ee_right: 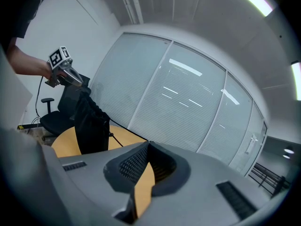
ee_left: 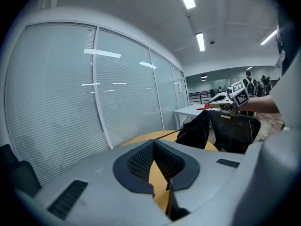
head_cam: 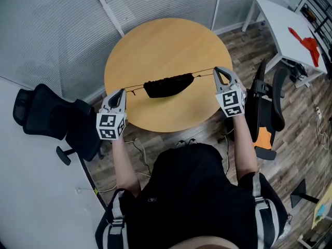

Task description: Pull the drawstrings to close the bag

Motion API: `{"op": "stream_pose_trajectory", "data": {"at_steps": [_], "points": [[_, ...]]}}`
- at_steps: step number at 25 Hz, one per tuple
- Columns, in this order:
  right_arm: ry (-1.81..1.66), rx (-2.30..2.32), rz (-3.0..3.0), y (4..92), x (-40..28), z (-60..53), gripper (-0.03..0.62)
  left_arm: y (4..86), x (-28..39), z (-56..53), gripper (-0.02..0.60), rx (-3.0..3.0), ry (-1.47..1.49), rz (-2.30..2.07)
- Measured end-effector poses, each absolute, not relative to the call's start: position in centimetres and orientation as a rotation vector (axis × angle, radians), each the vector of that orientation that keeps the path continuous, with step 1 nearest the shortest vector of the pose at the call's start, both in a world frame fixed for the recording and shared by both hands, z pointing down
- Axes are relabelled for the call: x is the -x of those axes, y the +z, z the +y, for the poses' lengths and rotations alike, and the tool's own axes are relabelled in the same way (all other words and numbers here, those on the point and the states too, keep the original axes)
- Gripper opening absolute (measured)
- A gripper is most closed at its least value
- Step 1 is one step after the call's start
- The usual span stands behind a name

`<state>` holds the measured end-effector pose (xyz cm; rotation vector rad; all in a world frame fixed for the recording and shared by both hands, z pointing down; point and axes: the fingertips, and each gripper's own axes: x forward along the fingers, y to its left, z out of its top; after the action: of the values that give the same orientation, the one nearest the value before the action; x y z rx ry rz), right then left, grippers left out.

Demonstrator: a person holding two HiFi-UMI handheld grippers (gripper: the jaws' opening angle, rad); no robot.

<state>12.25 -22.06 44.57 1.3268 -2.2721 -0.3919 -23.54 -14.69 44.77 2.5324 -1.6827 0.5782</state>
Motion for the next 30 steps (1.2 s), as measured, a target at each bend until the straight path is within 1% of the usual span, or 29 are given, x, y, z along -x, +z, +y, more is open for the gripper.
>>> {"op": "stream_pose_trajectory", "data": {"at_steps": [10,23,30], "points": [[-0.392,-1.347,-2.253,44.1,-14.9,-23.2,0.060,44.5,22.4,-14.3,0.015,-2.490,0.584,-1.726],[-0.386,-1.351,-2.235,45.8,-16.9,-23.4,0.060,45.6,22.0,-13.2,0.015,-2.397,0.595,-1.779],[-0.390,-1.347,-2.226,45.8,-18.0,-23.7,0.060,45.5,21.7,-12.8,0.015,-2.367,0.543,-1.803]]}}
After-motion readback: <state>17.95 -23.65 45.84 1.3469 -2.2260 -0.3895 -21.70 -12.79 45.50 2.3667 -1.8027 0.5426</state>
